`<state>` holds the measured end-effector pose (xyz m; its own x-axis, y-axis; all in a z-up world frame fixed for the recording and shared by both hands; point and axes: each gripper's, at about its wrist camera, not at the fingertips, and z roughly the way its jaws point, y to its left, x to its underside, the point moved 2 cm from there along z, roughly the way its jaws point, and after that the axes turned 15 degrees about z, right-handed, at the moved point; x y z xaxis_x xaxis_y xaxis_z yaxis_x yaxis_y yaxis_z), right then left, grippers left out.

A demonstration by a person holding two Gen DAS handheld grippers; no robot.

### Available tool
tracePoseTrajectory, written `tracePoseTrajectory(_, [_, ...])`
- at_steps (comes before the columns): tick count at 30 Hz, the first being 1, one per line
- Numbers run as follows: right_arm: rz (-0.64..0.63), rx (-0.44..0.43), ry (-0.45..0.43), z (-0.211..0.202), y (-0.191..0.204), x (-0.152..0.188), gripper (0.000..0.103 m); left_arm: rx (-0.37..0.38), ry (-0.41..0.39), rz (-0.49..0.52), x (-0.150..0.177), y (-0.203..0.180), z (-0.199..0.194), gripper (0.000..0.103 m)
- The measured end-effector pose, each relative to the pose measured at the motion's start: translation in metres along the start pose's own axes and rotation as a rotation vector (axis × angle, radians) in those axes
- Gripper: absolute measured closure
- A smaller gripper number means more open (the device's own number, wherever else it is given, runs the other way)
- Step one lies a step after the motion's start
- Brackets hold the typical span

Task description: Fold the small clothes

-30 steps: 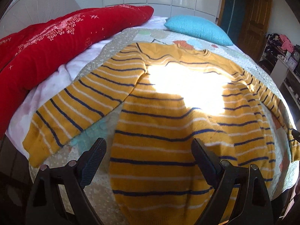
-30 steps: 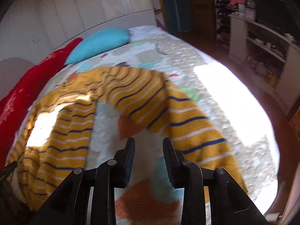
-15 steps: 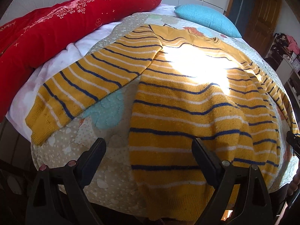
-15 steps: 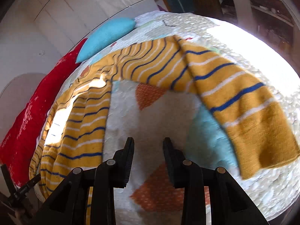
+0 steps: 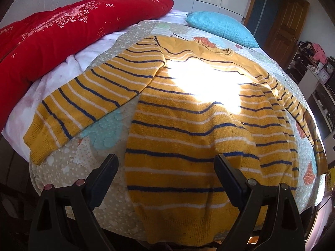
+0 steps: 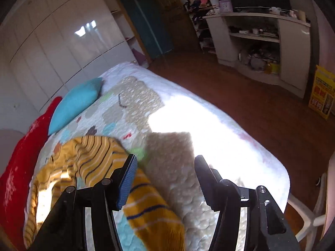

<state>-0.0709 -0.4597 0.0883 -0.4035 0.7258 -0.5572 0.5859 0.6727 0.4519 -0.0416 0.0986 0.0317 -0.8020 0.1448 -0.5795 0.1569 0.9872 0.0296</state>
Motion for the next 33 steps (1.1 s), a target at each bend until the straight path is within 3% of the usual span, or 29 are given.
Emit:
tracePoseTrajectory(4, [-0.258, 0.063, 0.115, 0.019, 0.017, 0.074, 0.040, 0.001, -0.013, 0.043, -0.002, -0.010, -0.004, 0.011])
tracePoseTrajectory(6, [-0.382, 0.128, 0.108, 0.025, 0.022, 0.098, 0.040, -0.004, -0.014, 0.056, -0.002, -0.011, -0.005, 0.011])
tracePoseTrajectory(7, [-0.439, 0.156, 0.093, 0.026, 0.022, 0.102, 0.046, -0.003, -0.011, 0.056, -0.002, -0.011, -0.004, 0.011])
tracePoseTrajectory(8, [-0.473, 0.179, 0.090, 0.027, 0.025, 0.102, 0.067, -0.001, -0.007, 0.053, -0.002, -0.010, -0.003, 0.011])
tracePoseTrajectory(9, [-0.479, 0.193, 0.088, 0.027, 0.022, 0.096, 0.077, 0.001, -0.005, 0.048, -0.002, -0.010, -0.002, 0.011])
tracePoseTrajectory(10, [-0.462, 0.207, 0.076, 0.028, 0.021, 0.085, 0.086, 0.005, -0.004, 0.044, -0.003, -0.009, -0.002, 0.011])
tracePoseTrajectory(12, [-0.367, 0.239, 0.019, 0.031, 0.008, 0.046, 0.086, 0.011, -0.005, 0.043, -0.003, -0.010, -0.001, 0.011])
tracePoseTrajectory(16, [-0.078, 0.403, -0.106, 0.035, -0.040, -0.027, 0.084, 0.018, -0.008, 0.052, -0.002, -0.013, -0.003, 0.011])
tracePoseTrajectory(18, [0.021, 0.351, -0.101, 0.025, -0.052, -0.036, 0.077, 0.016, -0.008, 0.051, -0.002, -0.014, -0.003, 0.011])
tracePoseTrajectory(20, [0.071, 0.240, -0.084, 0.007, -0.050, -0.027, 0.061, 0.018, -0.001, 0.042, -0.001, -0.012, -0.001, 0.011])
tracePoseTrajectory(23, [0.123, 0.034, -0.008, -0.012, -0.041, 0.003, 0.053, 0.040, 0.021, 0.018, 0.001, -0.010, 0.004, 0.011])
tracePoseTrajectory(26, [0.219, -0.118, 0.111, -0.007, -0.040, 0.040, 0.052, 0.057, 0.016, 0.011, 0.002, -0.011, 0.003, 0.011])
tracePoseTrajectory(29, [0.283, -0.116, 0.173, 0.017, -0.044, 0.063, 0.052, 0.059, 0.001, 0.024, 0.001, -0.014, -0.002, 0.011])
tracePoseTrajectory(33, [0.341, -0.077, 0.094, 0.040, -0.046, 0.049, 0.052, 0.050, -0.014, 0.018, 0.000, -0.010, -0.008, 0.011])
